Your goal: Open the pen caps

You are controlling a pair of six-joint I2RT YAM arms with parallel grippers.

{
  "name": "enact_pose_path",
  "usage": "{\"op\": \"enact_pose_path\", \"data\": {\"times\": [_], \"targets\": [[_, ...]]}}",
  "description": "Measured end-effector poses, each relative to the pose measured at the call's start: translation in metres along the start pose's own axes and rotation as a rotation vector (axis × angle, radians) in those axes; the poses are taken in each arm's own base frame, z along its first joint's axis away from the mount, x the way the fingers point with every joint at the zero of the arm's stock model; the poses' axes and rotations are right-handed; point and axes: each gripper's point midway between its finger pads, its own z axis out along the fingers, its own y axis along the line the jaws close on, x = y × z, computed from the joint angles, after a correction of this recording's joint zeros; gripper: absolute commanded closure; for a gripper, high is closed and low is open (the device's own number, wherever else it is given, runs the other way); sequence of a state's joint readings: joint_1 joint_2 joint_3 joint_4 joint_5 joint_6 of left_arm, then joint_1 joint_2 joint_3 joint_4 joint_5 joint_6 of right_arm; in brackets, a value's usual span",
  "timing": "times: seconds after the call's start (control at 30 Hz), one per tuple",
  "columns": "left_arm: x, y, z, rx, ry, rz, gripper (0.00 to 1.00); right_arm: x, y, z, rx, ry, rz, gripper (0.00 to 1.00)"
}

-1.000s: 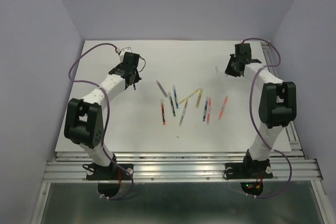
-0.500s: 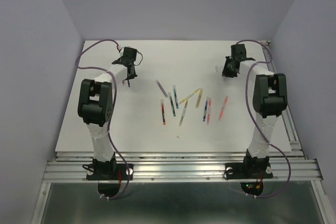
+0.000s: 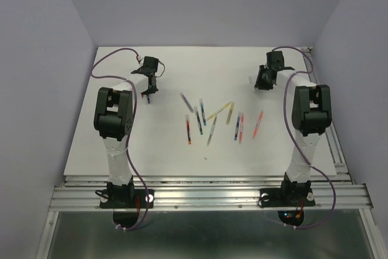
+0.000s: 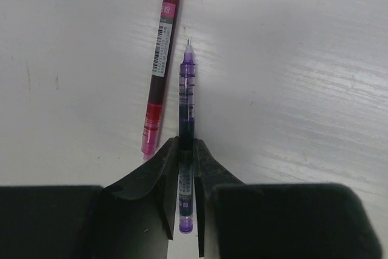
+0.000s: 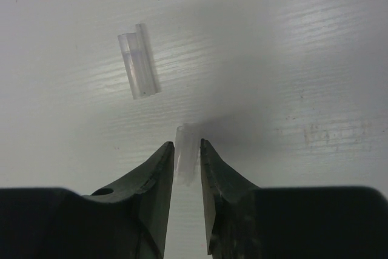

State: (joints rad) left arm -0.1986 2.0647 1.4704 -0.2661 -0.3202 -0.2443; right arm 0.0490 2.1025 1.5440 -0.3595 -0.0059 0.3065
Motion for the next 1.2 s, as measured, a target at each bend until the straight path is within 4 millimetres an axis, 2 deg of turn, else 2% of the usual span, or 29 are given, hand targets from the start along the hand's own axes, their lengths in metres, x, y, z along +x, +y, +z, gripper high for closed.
{"op": "enact_pose_path", "data": {"times": [0.1,0.13,0.2,0.27,0.37,0.4,0.47,0.53,0.57,0.6,0.63,0.7,0.83,0.9,0.93,1.0,1.1,1.2], "targets": [[0.003,0.001,0.001,0.001,0.011,0.000,0.63,0.001,0.000,0.000,-0.001,0.004,0.002,0.65],[0.003,0.001,0.001,0.003,0.013,0.000,0.55,0.002,0.000,0.000,-0.001,0.008,0.003,0.64],[0.003,0.000,0.001,0.009,0.016,0.000,0.46,0.003,0.000,-0.001,0.000,0.012,0.004,0.63],[0.005,-0.002,0.000,0.022,0.024,-0.004,0.40,0.005,-0.001,-0.001,0.002,0.020,0.007,0.60],[0.003,-0.005,-0.006,0.043,0.025,-0.014,0.35,0.008,-0.001,-0.003,0.007,0.033,0.012,0.58],[0.001,-0.005,-0.011,0.051,0.021,-0.020,0.32,0.008,-0.001,-0.006,0.009,0.037,0.014,0.54],[-0.004,-0.005,-0.025,0.075,0.005,-0.040,0.25,0.004,0.000,-0.015,0.009,0.029,0.023,0.45],[-0.014,-0.005,-0.052,0.117,-0.027,-0.080,0.18,-0.006,0.002,-0.037,0.007,-0.011,0.035,0.33],[-0.020,-0.007,-0.068,0.144,-0.056,-0.095,0.04,-0.008,0.002,-0.046,0.007,-0.022,0.040,0.21],[-0.024,-0.007,-0.083,0.167,-0.079,-0.113,0.01,-0.012,0.003,-0.062,0.003,-0.048,0.049,0.15],[-0.027,-0.008,-0.099,0.190,-0.106,-0.133,0.01,-0.016,0.004,-0.077,-0.001,-0.073,0.060,0.00],[-0.028,-0.015,-0.132,0.237,-0.156,-0.145,0.01,-0.026,0.007,-0.113,-0.024,-0.144,0.080,0.00],[-0.001,-0.051,-0.184,0.361,-0.185,-0.120,0.01,-0.016,0.006,-0.167,-0.065,-0.229,0.112,0.00],[0.020,-0.070,-0.197,0.410,-0.166,-0.094,0.01,-0.001,0.003,-0.182,-0.079,-0.235,0.120,0.00],[0.037,-0.081,-0.200,0.427,-0.140,-0.073,0.01,0.009,0.002,-0.192,-0.092,-0.234,0.125,0.00],[0.057,-0.090,-0.200,0.433,-0.099,-0.050,0.01,0.024,0.000,-0.199,-0.110,-0.227,0.127,0.00],[0.077,-0.100,-0.196,0.425,-0.055,-0.022,0.01,0.053,-0.004,-0.210,-0.129,-0.199,0.128,0.00],[0.095,-0.112,-0.185,0.397,-0.013,0.007,0.02,0.072,-0.009,-0.219,-0.134,-0.185,0.126,0.00]]}}
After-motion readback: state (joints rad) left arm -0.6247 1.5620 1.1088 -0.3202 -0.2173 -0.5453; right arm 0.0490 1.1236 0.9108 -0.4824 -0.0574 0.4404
